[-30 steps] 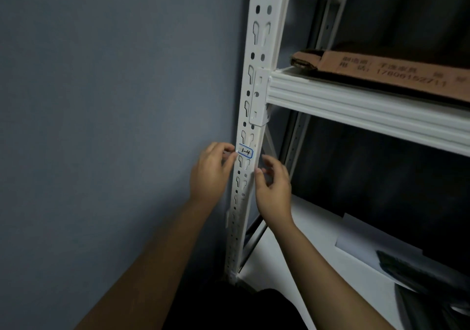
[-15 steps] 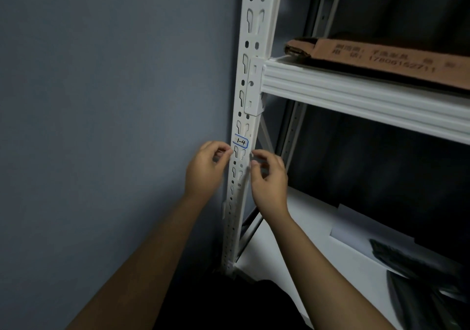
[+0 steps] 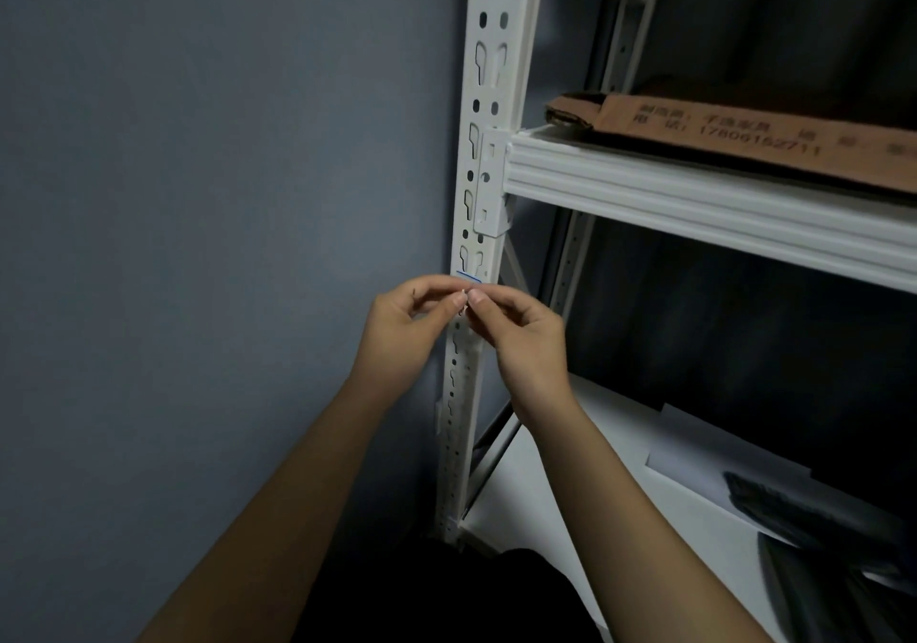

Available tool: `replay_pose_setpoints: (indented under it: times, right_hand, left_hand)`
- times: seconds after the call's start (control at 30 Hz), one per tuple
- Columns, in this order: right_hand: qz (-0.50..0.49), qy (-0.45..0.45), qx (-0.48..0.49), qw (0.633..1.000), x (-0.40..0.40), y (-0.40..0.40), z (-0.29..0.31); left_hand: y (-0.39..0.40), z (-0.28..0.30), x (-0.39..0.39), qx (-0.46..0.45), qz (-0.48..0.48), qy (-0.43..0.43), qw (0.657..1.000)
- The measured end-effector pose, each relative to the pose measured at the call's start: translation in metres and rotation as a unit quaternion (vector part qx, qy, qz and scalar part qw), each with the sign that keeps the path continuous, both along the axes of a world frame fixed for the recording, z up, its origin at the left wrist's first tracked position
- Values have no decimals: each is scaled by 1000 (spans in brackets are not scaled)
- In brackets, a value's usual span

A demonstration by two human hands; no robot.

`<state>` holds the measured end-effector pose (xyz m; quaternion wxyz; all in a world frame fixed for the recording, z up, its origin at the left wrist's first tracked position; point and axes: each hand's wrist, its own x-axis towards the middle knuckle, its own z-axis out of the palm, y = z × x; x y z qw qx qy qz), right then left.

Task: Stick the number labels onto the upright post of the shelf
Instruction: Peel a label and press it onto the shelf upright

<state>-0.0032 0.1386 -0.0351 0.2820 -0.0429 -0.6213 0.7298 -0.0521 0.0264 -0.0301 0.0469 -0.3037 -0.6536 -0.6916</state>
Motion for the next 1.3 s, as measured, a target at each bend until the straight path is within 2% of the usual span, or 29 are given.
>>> replay_pose_setpoints:
  times: [0.07,0.23,0.33,0.43,0.53,0.6,0.67,0.73,0.8,0.93,1.03,1.1,1.17,1.3]
  right_hand:
    - [-4,4,7,1000,1,0,1]
    - [-29,27,98,994,7,4,-5]
    - [-68,47,209,974,7,10,-15]
    - [-121,82,367,919,3,17,-27]
    - [-197,132,482,843,-2,24,-30]
    - [-244,160,542,788,-5,28,-29]
    - [-255,169,565,766,-8,29,-27]
    - [-244,165,559,775,-8,29,-24]
    - [-220,146,521,812,-9,28,-21]
    - [-185,55,342,920,-11,26,-14]
    - [-149,-18,188,971,-17,24,-9]
    - [-130,-29,118,984,-24,24,-7]
    - [-126,-24,93,987,-30,25,-5]
    - [-180,16,173,968,-42,30,-7]
  left_hand:
    - [2,0,2,7,9,-5,1000]
    - [3,-2,5,42,21,-48,998]
    - [4,-3,7,35,12,-66,997]
    - [4,-5,7,5,11,-71,997]
    - [5,-6,7,-31,14,-63,997]
    - [5,-5,6,-52,17,-55,997]
    - [4,-3,4,-75,18,-49,996]
    - [3,-2,2,-90,9,-56,994]
    - [3,-2,1,-100,7,-58,993]
    - [5,-2,-2,-115,99,-16,988]
    - [9,-10,-15,-130,174,7,976]
    - [13,-16,-24,-136,202,20,970]
    - [17,-19,-31,-143,231,51,961]
    - [28,-19,-39,-156,275,102,943]
